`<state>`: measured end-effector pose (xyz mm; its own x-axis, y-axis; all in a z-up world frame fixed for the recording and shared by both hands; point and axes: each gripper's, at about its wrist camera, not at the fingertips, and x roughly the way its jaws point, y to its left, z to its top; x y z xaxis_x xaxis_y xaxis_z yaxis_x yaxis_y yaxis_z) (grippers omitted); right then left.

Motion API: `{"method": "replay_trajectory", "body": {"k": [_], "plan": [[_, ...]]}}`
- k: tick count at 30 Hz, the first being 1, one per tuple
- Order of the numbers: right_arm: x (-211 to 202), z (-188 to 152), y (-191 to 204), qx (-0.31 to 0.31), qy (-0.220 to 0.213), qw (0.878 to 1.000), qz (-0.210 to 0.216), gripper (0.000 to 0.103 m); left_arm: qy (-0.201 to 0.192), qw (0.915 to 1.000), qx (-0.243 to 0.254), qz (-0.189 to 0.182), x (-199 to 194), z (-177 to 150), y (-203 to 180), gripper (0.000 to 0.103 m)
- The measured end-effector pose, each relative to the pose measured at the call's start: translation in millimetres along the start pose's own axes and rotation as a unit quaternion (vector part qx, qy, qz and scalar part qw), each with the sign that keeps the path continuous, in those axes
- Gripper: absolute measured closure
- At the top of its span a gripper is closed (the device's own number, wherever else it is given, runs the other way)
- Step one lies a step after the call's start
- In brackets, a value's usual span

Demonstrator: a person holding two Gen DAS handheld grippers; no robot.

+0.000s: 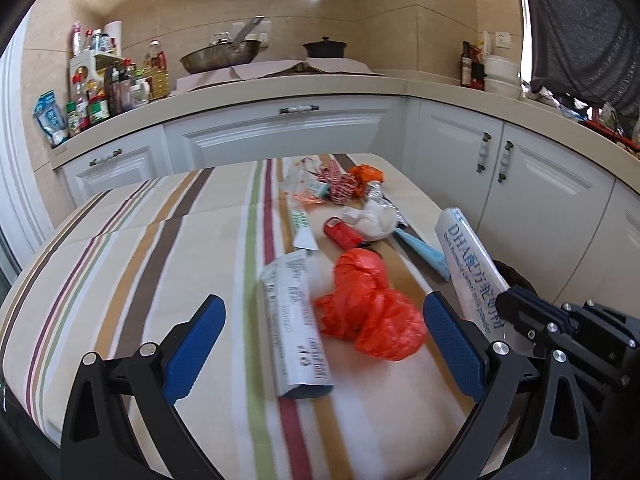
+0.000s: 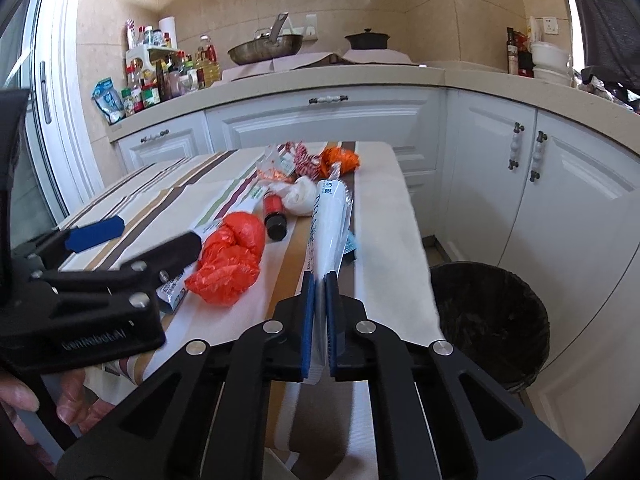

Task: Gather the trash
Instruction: 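Grasp the white DHA milk-powder tube with the right tool while the left tool approaches the red bag, then close the left tool on the red plastic bag while the right tool holds the tube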

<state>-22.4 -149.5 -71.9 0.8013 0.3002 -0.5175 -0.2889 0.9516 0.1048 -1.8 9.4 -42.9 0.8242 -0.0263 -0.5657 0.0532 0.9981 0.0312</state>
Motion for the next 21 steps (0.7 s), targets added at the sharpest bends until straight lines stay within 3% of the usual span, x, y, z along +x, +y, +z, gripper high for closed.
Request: {"method": "replay_trajectory", "body": {"k": [7, 8, 9, 12, 15, 21], "plan": [[-9, -1, -20, 0.020, -0.010, 1.000, -0.006, 0.097, -0.001, 0.9999, 0.014, 0.000, 3, -2, -20, 0.011], [-10, -2, -22, 0.023, -0.011, 1.000, -0.006, 0.097, 0.001, 0.9999, 0.017, 0.001, 5, -2, -22, 0.020], [-10, -3, -24, 0.025, -0.011, 1.000, -0.005, 0.097, 0.004, 0.9998, 0.020, 0.000, 7, -3, -24, 0.038], [-10, -5, -29, 0.031, -0.010, 0.999, -0.003, 0.097, 0.030, 0.9993, 0.022, -0.005, 16, -6, -30, 0.040], [-10, -6, -33, 0.036, -0.011, 0.999, -0.001, 0.097, 0.030, 0.9990, 0.032, 0.000, 18, -9, -35, 0.042], [-9, -7, -38, 0.042, -0.010, 0.999, -0.001, 0.097, 0.038, 0.9985, 0.036, -0.018, 21, -10, -39, 0.076]]}}
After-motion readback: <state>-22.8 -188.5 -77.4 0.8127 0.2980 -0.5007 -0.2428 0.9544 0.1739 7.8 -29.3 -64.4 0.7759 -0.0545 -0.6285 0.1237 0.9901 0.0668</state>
